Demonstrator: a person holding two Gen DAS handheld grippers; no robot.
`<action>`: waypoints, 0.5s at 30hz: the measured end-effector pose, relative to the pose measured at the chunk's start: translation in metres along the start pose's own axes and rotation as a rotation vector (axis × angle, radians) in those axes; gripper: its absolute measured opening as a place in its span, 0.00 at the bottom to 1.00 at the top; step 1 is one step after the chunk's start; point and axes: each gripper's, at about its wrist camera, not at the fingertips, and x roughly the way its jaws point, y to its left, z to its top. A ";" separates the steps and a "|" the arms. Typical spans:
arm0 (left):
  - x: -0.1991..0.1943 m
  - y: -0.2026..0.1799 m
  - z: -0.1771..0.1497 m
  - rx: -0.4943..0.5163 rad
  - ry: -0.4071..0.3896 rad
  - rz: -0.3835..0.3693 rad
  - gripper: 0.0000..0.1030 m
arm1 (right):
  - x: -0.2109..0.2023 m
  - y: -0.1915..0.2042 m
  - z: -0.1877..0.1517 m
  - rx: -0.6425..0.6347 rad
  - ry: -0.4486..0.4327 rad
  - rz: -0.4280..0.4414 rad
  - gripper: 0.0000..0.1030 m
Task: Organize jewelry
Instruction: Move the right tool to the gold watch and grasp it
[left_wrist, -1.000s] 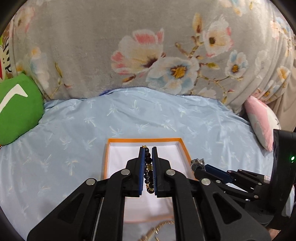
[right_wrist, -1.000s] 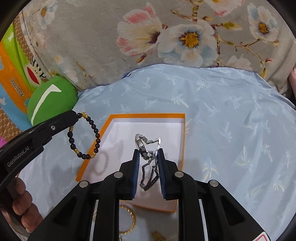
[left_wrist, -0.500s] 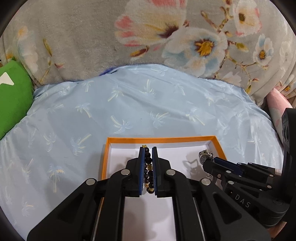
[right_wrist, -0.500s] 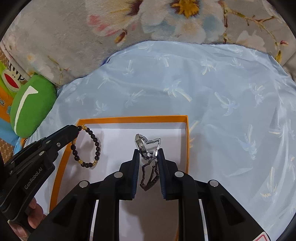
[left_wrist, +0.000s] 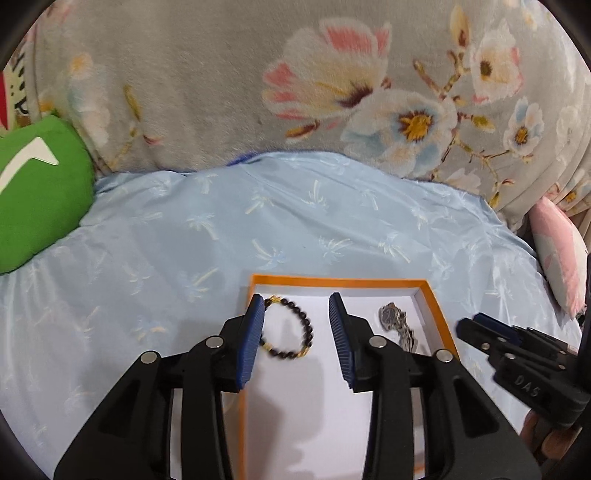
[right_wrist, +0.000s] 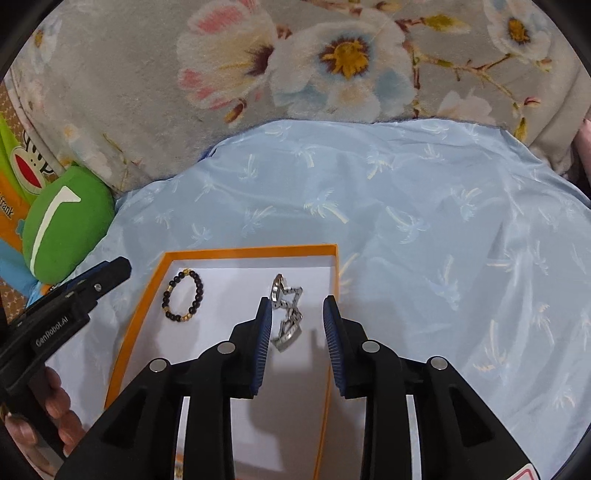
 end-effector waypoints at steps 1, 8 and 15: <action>-0.012 0.005 -0.005 -0.003 -0.004 0.006 0.34 | -0.009 -0.002 -0.007 0.004 -0.003 0.000 0.35; -0.077 0.018 -0.060 0.014 0.001 0.055 0.34 | -0.066 -0.024 -0.083 0.022 0.025 -0.012 0.35; -0.113 0.006 -0.122 -0.015 0.084 -0.013 0.34 | -0.100 -0.019 -0.140 -0.039 0.049 -0.048 0.35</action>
